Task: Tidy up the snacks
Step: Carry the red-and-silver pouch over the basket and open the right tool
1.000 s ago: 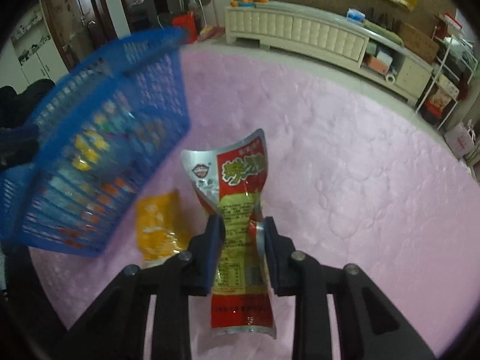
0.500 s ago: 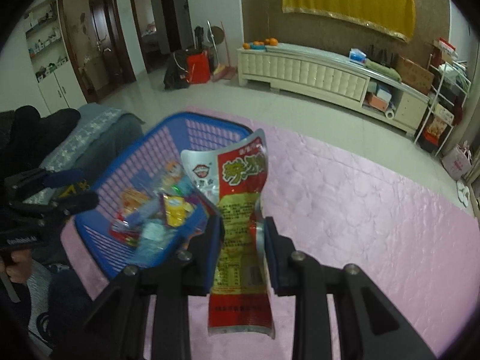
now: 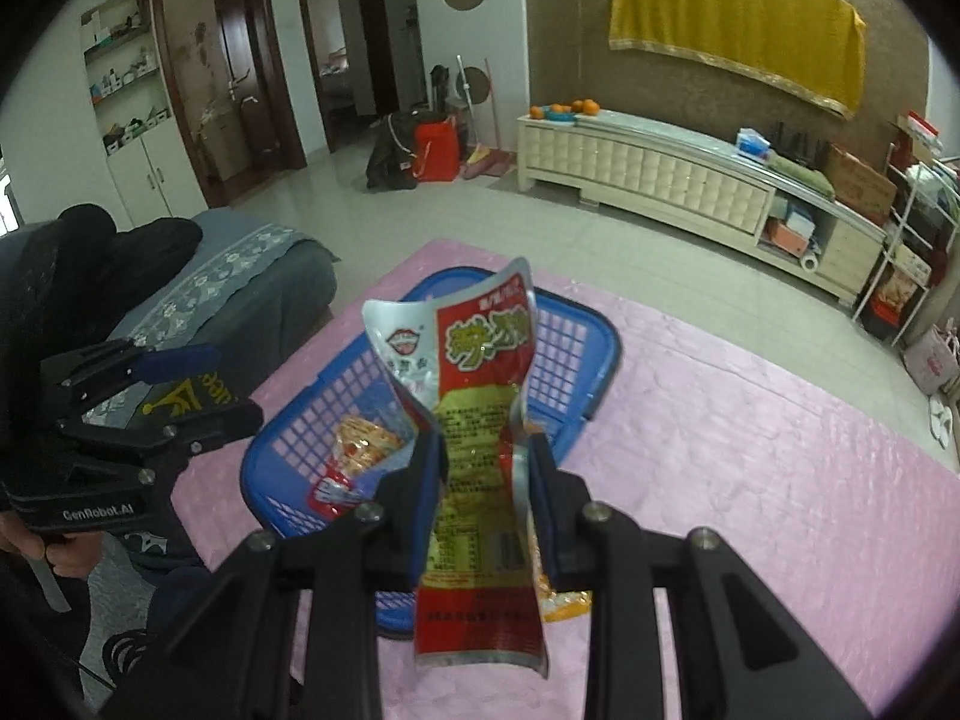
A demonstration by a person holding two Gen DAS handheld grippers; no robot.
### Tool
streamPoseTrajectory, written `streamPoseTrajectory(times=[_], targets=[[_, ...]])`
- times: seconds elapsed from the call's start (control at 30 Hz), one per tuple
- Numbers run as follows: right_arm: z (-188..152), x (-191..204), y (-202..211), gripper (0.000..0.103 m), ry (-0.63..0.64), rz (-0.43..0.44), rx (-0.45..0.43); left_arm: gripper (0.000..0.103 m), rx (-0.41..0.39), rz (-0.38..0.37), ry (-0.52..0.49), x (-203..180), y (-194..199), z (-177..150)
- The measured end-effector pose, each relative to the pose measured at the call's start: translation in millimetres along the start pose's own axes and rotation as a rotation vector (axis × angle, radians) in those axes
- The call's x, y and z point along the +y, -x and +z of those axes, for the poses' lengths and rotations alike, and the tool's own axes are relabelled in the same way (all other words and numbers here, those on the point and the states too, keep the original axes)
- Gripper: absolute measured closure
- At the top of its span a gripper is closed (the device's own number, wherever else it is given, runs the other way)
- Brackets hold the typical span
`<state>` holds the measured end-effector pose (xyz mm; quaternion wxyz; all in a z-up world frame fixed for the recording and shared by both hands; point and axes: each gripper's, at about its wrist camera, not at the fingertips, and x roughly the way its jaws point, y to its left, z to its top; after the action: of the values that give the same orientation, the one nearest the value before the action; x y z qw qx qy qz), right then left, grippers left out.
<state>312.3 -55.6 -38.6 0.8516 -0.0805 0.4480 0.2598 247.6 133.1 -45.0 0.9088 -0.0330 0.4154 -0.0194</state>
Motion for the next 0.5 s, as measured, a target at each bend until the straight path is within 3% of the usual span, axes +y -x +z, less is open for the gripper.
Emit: streamPoseTrajectory(times=[0.5], targets=[[22.1,16.8,-59.6,0.071,0.047,0.018,0.078,0.04,0.016,0.018,0.012,26.7,-21.0,10.1]])
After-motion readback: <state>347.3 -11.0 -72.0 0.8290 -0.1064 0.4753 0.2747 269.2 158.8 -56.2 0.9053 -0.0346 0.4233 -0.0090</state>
